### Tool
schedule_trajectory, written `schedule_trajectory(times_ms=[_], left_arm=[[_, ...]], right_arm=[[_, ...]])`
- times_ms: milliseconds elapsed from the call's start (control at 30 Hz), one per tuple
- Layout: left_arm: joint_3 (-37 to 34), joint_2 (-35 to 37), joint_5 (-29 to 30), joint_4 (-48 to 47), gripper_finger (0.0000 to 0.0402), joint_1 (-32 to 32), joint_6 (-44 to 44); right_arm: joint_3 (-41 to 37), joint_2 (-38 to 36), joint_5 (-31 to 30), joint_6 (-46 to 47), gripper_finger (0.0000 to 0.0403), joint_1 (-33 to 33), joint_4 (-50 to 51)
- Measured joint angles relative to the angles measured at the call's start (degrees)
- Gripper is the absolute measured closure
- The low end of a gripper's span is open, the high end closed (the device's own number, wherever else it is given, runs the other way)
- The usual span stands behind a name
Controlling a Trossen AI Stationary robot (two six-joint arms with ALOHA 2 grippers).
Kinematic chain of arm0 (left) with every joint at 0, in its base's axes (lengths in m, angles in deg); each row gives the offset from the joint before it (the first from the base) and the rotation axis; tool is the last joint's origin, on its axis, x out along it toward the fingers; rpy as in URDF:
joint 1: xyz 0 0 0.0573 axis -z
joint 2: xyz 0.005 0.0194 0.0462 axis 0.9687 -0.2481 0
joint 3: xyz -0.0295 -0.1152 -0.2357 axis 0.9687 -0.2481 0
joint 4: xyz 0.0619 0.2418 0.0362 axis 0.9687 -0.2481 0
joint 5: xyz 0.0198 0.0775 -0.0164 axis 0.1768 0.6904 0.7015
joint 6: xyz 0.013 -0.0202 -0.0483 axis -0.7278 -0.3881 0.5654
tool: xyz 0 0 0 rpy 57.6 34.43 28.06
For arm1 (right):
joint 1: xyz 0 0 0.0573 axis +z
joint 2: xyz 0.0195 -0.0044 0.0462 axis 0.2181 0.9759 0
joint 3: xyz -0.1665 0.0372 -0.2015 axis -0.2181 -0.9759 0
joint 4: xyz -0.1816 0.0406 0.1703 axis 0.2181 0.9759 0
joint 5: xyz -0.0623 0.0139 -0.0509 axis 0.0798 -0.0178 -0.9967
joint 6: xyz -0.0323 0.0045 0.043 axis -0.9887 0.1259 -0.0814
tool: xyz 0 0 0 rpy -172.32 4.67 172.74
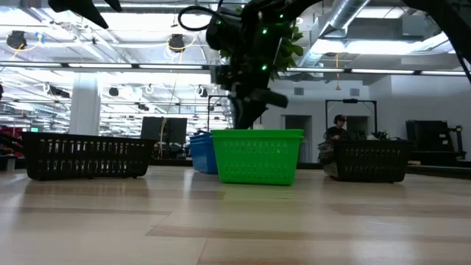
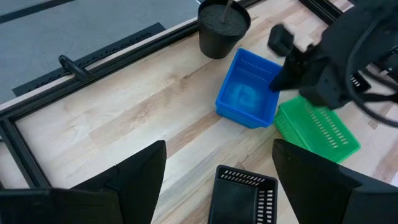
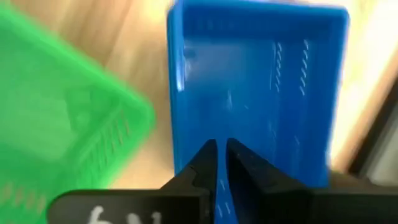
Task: Stack baskets by color
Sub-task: Stack the blue bin on the top blue bins, then stack the left black bin on the right black bins
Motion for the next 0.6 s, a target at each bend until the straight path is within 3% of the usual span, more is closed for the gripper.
schedule_trajectory(times_ms=[333, 600], left_arm=[[-1.17, -0.81, -5.53, -5.24, 0.0120, 0.04, 5.75], [-18.17, -1.01, -14.79, 1.36, 0.0120, 4.01, 9.45]], right_arm=[[6.74, -4.36, 0.30, 5.91, 0.0310, 0.99, 3.12], [9.51, -10.55, 0.72, 19.86, 0.0299, 3.96, 4.68]])
